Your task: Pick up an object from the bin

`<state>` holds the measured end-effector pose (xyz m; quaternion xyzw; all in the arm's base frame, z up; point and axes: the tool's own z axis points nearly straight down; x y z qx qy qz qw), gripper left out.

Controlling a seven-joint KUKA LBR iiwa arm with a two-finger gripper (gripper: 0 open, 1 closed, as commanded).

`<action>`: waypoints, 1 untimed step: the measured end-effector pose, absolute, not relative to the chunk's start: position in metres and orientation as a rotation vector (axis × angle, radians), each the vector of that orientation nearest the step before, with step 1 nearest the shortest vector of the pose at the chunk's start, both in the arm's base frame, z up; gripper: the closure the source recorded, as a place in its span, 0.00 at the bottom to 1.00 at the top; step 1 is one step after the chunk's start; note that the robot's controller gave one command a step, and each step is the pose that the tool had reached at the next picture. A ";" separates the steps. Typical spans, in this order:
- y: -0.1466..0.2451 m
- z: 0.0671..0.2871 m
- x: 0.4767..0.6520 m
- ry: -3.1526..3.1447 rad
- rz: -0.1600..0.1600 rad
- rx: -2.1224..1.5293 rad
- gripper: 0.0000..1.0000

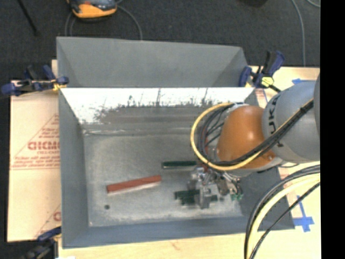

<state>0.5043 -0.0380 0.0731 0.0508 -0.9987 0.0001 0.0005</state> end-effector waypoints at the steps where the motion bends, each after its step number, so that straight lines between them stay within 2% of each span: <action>1: -0.039 0.086 0.505 -3.133 -0.001 0.185 1.00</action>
Offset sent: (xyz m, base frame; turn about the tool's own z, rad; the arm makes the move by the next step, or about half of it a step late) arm 0.0685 0.0411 0.0600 -0.1304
